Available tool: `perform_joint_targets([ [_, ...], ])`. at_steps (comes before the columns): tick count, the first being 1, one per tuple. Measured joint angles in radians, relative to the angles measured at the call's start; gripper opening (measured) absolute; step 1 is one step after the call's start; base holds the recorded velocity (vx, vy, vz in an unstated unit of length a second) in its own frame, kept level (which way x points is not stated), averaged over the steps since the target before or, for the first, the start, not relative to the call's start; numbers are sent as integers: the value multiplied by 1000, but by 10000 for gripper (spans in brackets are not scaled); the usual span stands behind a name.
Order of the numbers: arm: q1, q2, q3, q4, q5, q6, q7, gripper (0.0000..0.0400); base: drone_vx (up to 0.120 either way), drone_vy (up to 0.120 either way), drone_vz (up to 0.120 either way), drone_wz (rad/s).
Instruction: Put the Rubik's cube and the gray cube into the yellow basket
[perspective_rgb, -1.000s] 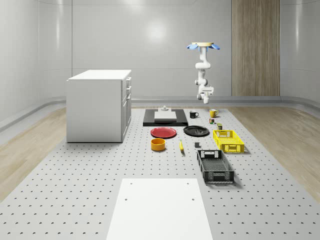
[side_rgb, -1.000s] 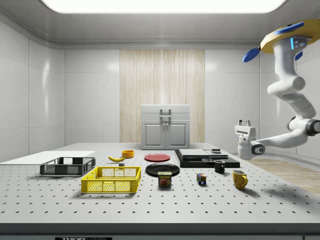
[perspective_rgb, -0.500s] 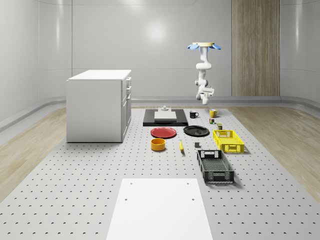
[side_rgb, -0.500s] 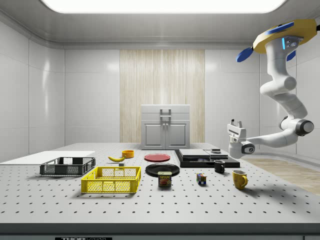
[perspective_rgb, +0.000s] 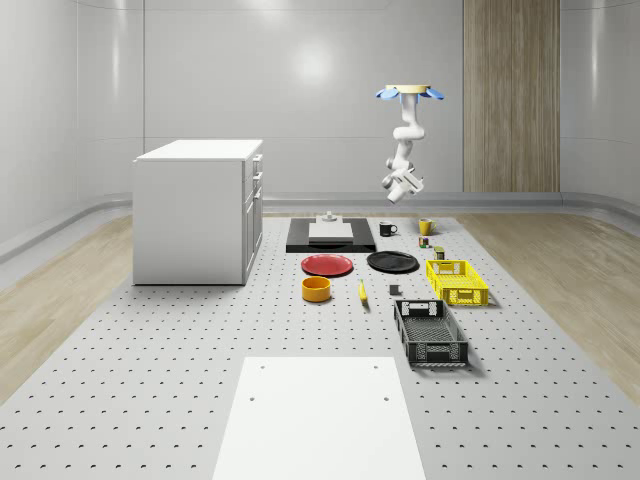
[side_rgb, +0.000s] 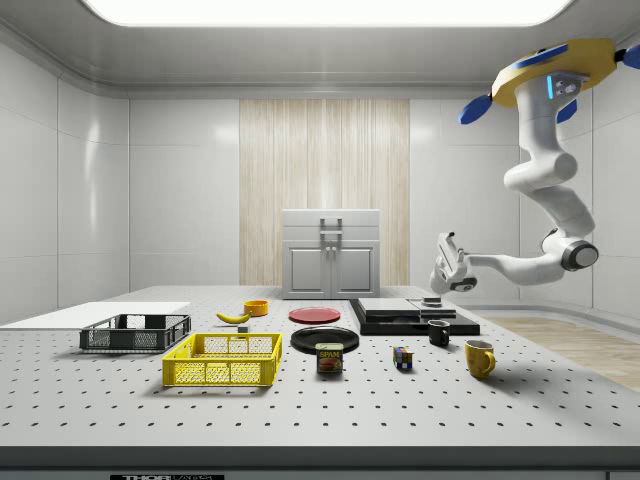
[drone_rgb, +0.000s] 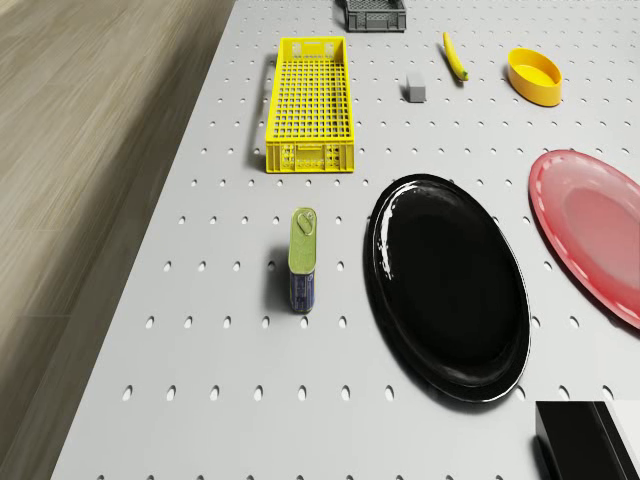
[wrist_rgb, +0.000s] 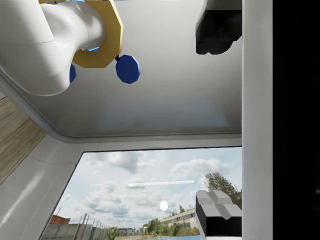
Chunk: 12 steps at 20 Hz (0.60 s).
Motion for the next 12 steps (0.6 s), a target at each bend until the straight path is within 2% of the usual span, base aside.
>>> perform_joint_targets([
  [4, -117, -50, 253, -225, -426, 13, 108, 400, 120, 0, -120, 0],
  [6, -199, -80, 372, -357, -653, 2, 188, 400, 120, 0, -120, 0],
  [9, -353, -123, 518, -518, -947, -49, 323, 400, 120, 0, -120, 0],
  [12, -513, -162, 622, -610, -1145, -119, 443, 400, 120, 0, -120, 0],
])
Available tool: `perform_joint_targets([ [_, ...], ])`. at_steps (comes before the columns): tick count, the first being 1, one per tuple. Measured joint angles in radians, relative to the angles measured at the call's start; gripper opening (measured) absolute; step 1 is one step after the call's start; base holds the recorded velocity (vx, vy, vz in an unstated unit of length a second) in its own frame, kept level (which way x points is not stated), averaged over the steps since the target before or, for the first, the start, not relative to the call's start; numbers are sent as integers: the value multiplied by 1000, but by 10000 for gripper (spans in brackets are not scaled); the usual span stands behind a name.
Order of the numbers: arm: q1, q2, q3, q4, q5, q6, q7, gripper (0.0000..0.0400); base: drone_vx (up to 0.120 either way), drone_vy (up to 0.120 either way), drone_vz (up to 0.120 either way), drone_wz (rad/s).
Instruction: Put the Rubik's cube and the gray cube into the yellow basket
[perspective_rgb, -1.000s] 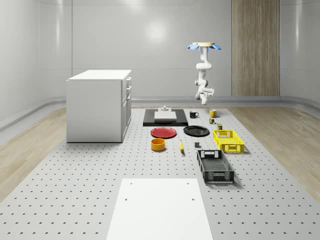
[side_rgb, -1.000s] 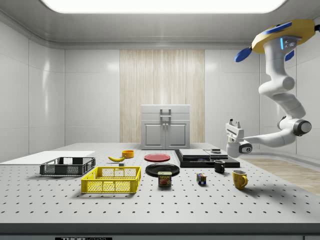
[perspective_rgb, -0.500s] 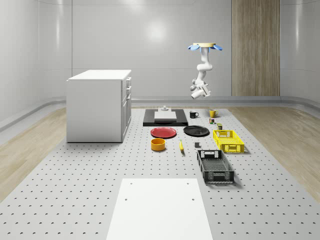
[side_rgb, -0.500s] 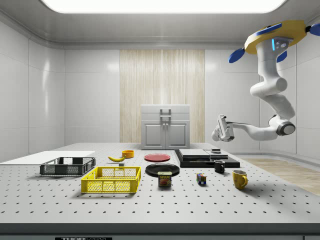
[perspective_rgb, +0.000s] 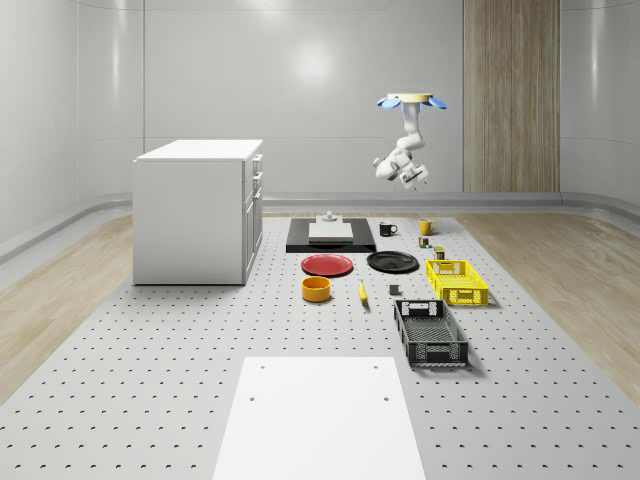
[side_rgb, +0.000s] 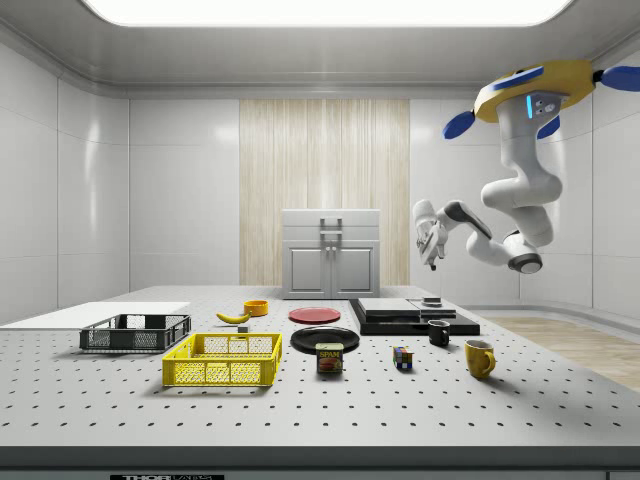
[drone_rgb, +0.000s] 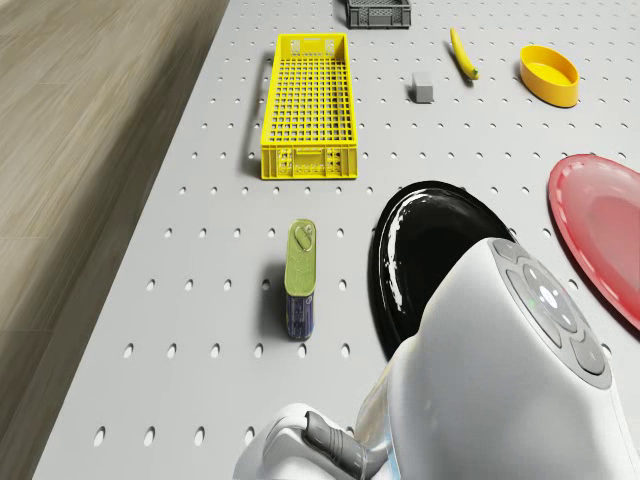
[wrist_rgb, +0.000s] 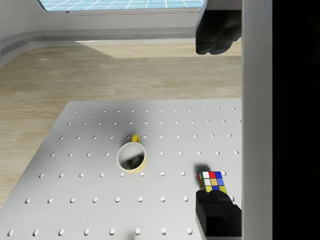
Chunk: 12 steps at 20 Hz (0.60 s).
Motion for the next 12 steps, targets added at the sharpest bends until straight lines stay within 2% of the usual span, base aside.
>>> perform_joint_targets([
  [3, -129, -35, 69, -44, -111, -61, 88, 400, 120, 0, -120, 0],
  [6, -220, -66, 113, -63, -167, -100, 147, 400, 120, 0, -120, 0],
  [7, -243, -75, 124, -66, -179, -109, 162, 400, 120, 0, -120, 0],
  [9, -279, -92, 142, -71, -194, -121, 187, 400, 120, -100, -120, 0],
  [12, -317, -114, 161, -74, -203, -128, 213, 400, 120, -13, -120, 0],
])
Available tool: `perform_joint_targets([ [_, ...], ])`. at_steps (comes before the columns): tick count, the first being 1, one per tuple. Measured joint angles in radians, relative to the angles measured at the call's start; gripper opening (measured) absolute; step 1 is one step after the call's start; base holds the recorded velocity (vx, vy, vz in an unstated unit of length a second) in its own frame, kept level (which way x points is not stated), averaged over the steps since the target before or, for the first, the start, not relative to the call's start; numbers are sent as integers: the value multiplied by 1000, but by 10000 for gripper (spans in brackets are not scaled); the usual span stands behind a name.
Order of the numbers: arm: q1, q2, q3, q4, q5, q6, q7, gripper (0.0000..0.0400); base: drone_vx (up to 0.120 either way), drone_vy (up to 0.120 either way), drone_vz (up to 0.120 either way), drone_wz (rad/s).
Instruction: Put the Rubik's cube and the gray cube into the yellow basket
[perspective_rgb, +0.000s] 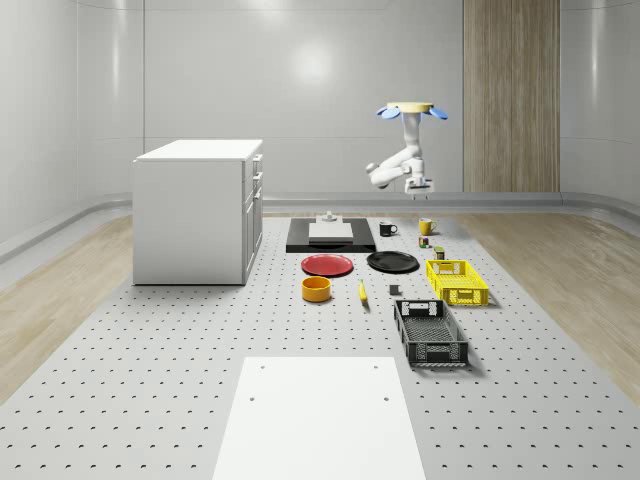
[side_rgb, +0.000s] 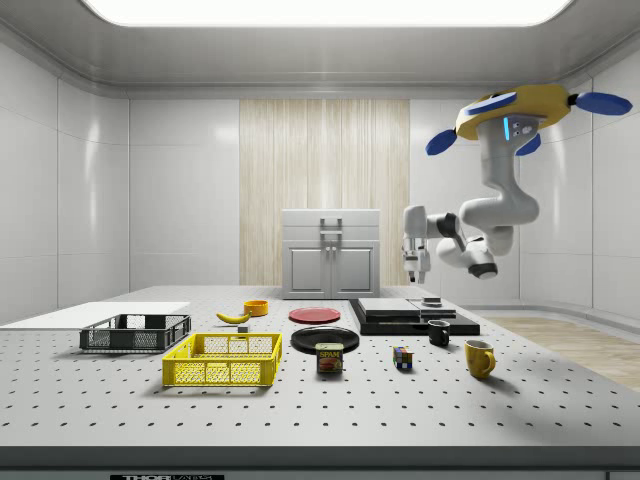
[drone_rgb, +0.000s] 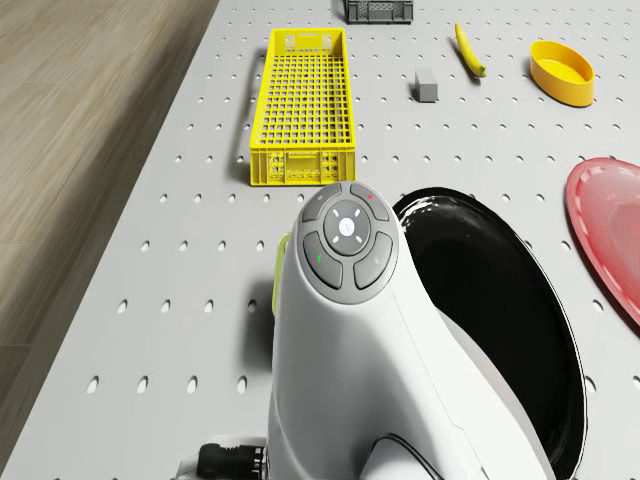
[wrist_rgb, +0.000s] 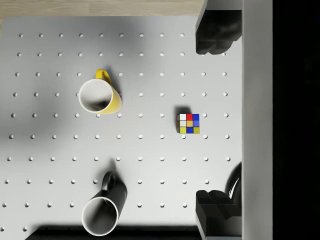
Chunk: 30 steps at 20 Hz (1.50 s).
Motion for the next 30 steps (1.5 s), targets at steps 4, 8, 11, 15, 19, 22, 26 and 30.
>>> perform_joint_targets([
  [4, -32, -26, 17, -1, 0, 3, 23, 400, 110, 0, -120, 0],
  [8, -51, -49, 30, 0, 6, 15, 38, 400, 0, 0, -120, 0],
  [11, -62, -66, 37, 1, 13, 26, 47, 400, 40, 0, -120, 0],
  [15, -72, -88, 46, 2, 23, 43, 56, 400, 120, 0, -120, 0],
  [19, -81, -108, 54, 3, 34, 61, 64, 400, 40, 0, -120, 0],
  [22, -87, -123, 59, 4, 42, 74, 69, 400, 0, 0, -120, 0],
  [26, -94, -143, 65, 6, 52, 92, 76, 400, 0, 0, -120, 0],
  [30, -100, -162, 71, 7, 62, 109, 82, 400, 0, 40, -120, 0],
])
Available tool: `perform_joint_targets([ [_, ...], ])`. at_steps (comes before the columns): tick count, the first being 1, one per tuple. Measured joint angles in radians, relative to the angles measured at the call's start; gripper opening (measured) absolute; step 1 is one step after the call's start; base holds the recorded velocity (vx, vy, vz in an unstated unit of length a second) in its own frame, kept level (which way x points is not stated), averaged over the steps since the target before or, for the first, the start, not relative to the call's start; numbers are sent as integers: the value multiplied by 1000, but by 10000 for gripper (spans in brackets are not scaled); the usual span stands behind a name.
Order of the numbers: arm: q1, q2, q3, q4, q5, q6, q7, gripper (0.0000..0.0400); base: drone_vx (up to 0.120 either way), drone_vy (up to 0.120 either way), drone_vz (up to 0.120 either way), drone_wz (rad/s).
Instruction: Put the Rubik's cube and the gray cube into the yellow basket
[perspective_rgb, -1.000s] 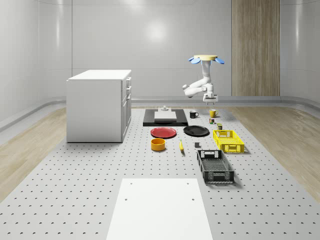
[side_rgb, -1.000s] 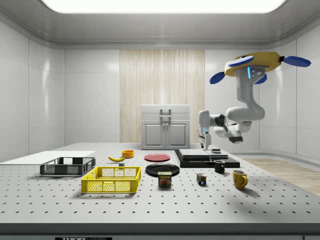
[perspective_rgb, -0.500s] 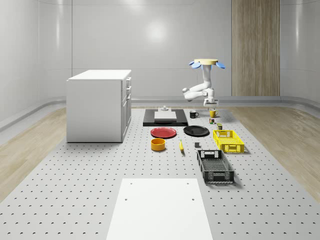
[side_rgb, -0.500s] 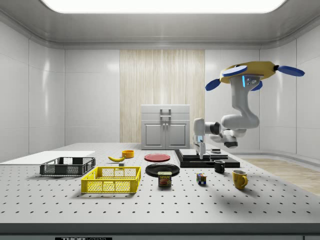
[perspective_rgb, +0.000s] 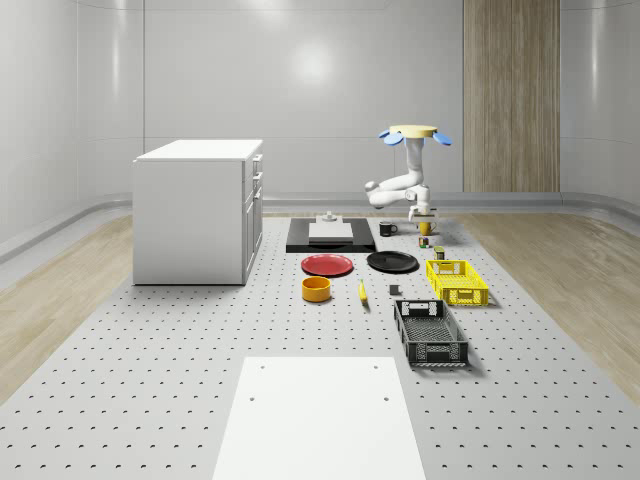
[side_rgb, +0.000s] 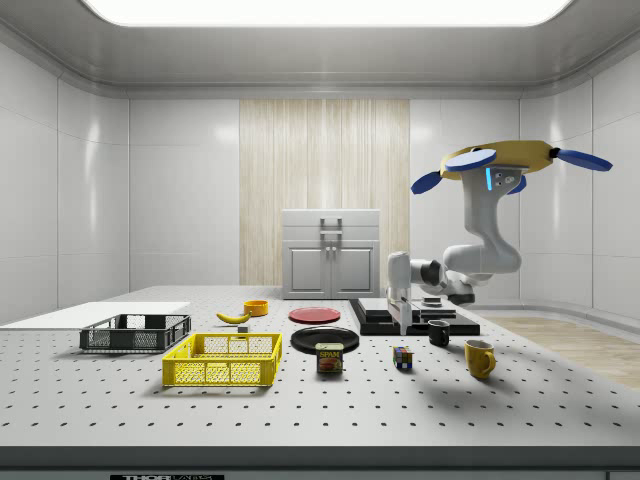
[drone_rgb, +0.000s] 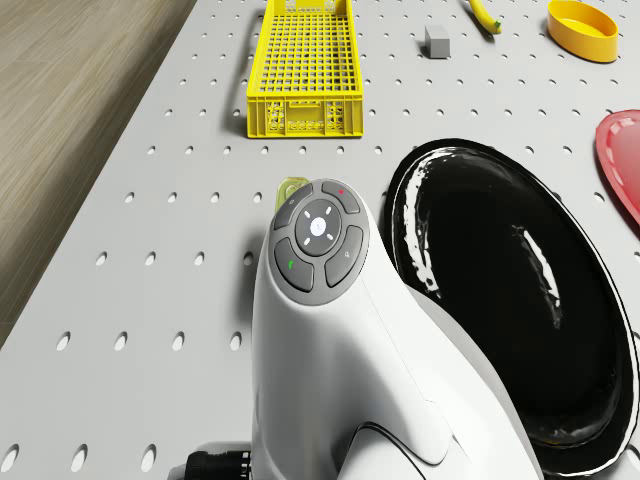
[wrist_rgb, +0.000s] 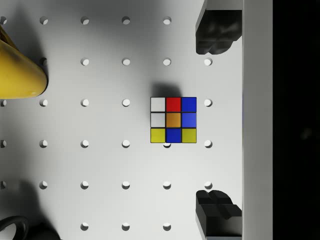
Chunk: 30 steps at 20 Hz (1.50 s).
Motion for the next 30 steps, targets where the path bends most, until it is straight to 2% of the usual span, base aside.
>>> perform_joint_targets([
  [10, -14, -45, 13, 3, 23, 41, 13, 400, 0, 0, -120, 0],
  [21, -17, -104, -66, 21, -39, 124, 10, 400, 0, 0, 0, 0],
  [30, -18, -135, -91, 23, -55, 161, 12, 400, 0, 0, 0, 0],
])
